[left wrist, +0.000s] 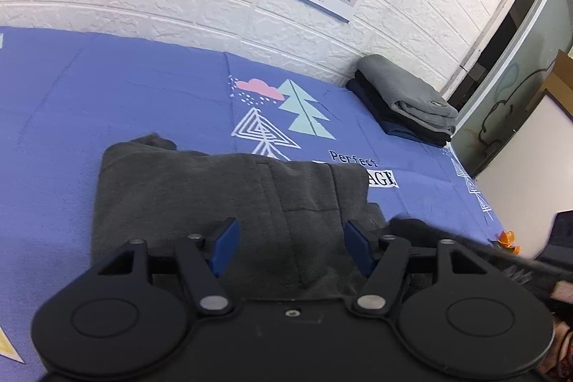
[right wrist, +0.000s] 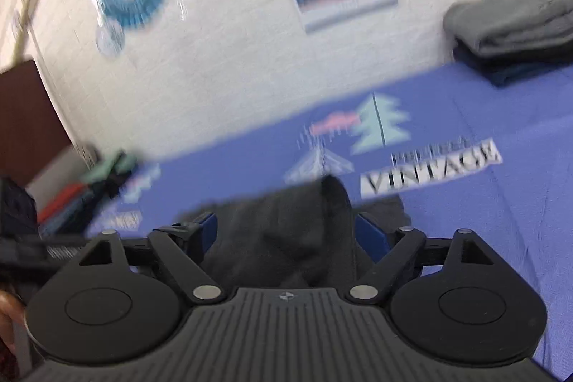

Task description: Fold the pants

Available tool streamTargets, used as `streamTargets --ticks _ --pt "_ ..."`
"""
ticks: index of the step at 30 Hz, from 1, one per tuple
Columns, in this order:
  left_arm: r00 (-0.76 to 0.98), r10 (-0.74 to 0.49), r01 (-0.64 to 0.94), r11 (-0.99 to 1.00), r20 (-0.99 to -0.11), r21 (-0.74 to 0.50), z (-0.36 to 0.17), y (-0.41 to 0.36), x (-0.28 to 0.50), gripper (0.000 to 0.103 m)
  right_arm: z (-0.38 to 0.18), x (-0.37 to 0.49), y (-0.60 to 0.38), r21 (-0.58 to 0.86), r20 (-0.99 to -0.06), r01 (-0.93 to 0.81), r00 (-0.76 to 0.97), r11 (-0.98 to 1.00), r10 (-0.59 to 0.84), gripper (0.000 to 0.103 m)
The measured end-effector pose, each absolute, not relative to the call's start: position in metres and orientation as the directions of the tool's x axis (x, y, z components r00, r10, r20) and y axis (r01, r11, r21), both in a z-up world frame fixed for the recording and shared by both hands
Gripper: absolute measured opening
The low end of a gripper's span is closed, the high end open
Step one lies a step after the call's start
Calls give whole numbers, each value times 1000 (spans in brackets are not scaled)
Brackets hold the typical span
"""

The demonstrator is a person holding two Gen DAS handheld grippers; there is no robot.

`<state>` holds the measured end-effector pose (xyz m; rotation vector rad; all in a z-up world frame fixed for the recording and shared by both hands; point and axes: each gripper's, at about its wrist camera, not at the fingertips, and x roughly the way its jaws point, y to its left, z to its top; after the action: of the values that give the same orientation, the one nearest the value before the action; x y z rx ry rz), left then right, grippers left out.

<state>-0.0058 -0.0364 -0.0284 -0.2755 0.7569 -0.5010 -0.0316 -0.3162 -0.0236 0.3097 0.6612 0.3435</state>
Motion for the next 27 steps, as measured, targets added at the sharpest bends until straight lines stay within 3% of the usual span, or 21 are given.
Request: streamTargets --ticks 2,7,9,11,14,17,19,21,23,27 --pt "628 -528 328 846 -572 -420 -26 -31 -7 89 -41 -28 -316 380 -590 -182 708 907 389 103" --pt "695 -454 224 873 -557 -433 -22 7 -5 92 -45 -29 -316 438 -574 -202 687 876 446 103" --pt "710 -421 164 879 -564 -449 -25 24 -3 90 -35 -30 -310 420 -566 -240 685 875 459 51" --pt "715 -407 125 874 -568 -469 -26 35 -4 89 -19 -37 -306 418 -507 -278 718 865 476 34" --pt "720 -419 142 869 -553 -473 -20 37 -9 89 7 -53 -315 433 -378 -326 781 840 498 28" --pt "692 -474 226 858 -544 -461 -19 25 -14 89 1 -56 -329 376 -410 -254 817 891 406 28" --pt "646 -512 290 851 -567 -438 -27 11 -18 88 -26 -51 -339 344 -507 -177 791 922 341 36" --pt "594 -521 346 854 -613 -389 -40 -6 -21 86 -47 -48 -343 327 -594 -138 740 935 317 64" --pt "600 -478 366 877 -641 -311 -44 -15 -28 85 -36 -61 -345 294 -545 -145 786 945 291 78" --pt "600 -532 417 846 -598 -333 -27 -16 -40 85 2 -70 -333 146 -415 -215 873 965 258 83"
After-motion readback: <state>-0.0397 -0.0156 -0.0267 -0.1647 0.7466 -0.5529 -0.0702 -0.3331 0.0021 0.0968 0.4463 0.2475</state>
